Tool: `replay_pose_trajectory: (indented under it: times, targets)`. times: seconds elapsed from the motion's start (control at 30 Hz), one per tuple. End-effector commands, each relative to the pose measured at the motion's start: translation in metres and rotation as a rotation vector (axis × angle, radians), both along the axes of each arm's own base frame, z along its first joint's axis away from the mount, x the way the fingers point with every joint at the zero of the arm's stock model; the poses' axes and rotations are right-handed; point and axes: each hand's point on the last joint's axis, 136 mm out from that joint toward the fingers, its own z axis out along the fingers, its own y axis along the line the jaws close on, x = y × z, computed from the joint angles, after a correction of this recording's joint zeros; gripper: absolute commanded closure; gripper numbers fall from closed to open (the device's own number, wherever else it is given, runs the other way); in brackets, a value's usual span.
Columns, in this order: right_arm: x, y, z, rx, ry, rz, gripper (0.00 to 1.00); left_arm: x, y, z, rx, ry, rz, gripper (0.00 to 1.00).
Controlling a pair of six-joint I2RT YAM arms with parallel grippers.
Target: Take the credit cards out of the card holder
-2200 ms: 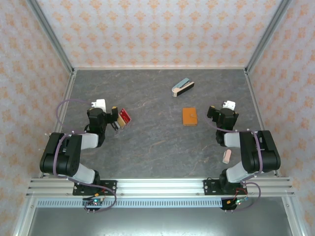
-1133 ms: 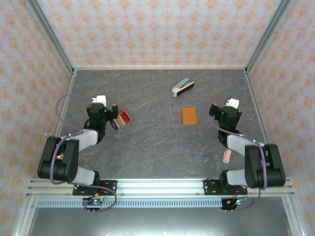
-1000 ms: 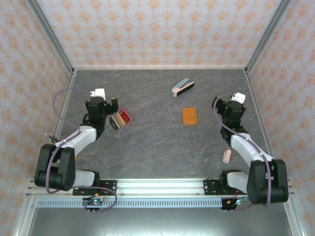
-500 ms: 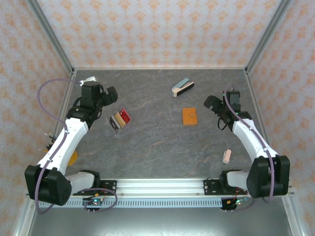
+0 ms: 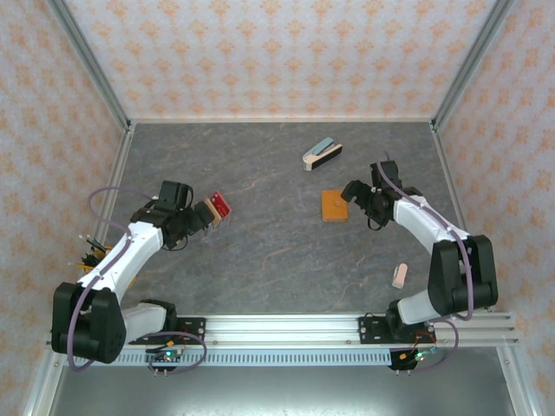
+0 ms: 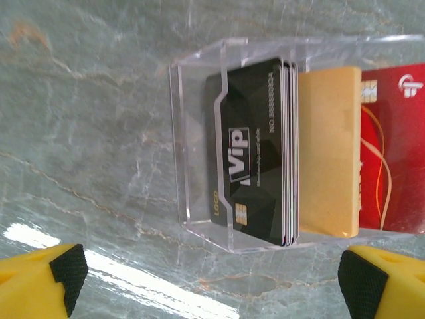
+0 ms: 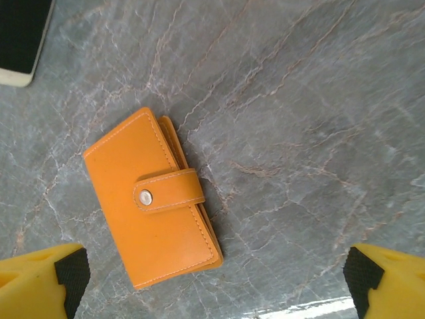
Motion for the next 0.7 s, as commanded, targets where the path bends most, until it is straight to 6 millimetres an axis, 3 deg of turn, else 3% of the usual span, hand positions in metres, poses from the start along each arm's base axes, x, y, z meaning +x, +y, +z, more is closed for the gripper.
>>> replay_pose_trajectory:
  times: [0.0,0.43,0.67]
  targets:
    - [0.005,0.012,0.003,0.043,0.015,0.017,0.0,0.016,-0.017,0.001,-0.104,-0.048,0.01,0.0]
    - [0.009,0.02,-0.007,0.053,0.052,0.051,0.0,0.056,-0.044,-0.008,-0.213,-0.095,-0.074,0.02]
    - [0.017,0.022,-0.013,0.031,0.062,0.069,0.06,0.085,-0.075,-0.005,-0.287,-0.143,-0.161,0.02]
